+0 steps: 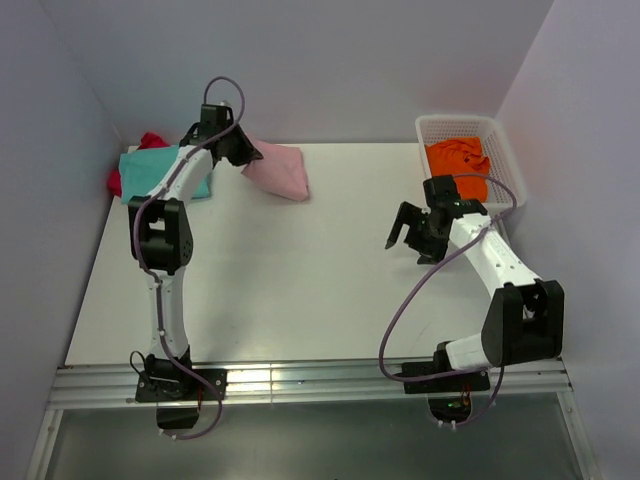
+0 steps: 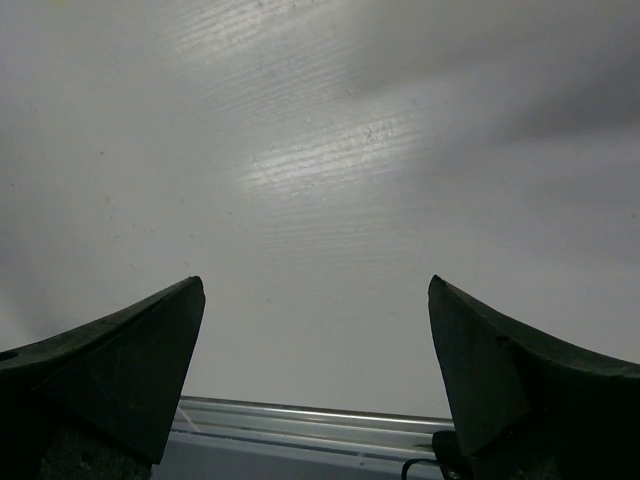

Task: Fold and stack the t-shirts
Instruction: Neatly place the folded tshirt to the corner

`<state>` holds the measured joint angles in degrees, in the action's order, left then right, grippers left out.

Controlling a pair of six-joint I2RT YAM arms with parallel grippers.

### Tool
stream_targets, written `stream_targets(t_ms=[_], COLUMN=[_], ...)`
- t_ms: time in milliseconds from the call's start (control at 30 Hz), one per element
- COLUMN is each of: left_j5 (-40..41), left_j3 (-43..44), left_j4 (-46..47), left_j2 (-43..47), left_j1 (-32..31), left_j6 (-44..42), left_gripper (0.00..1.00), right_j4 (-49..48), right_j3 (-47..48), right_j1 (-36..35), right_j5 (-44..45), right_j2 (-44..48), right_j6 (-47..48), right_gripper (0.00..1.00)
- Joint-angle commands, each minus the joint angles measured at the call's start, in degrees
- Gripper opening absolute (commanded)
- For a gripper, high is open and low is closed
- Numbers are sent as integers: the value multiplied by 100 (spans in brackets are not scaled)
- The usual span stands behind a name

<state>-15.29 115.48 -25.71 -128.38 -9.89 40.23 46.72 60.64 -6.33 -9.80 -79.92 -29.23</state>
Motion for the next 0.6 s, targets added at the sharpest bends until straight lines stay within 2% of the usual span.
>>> stream_targets(t_ms=[0,267,300,567], left_j5=[-96,-483,-536,-1292], left_j3=[640,800,861,915], left_j4=[-425,-22,5,717], left_j2=[-231,-240,-249,-74], left_j1=[329,971,1241,2008], left_j6=[-252,107,143,670], left_gripper=[1,2,2,4], right_j4=[-145,-391,-392,-365], right_j3=[-298,-1019,-1028,-1028], right_j1=[79,70,70,62], right_j5=[-109,-329,-329,-364], right_j2=[319,644,662,583], right_j6=[85,-3,-3,14], right_gripper=[100,100,100,100])
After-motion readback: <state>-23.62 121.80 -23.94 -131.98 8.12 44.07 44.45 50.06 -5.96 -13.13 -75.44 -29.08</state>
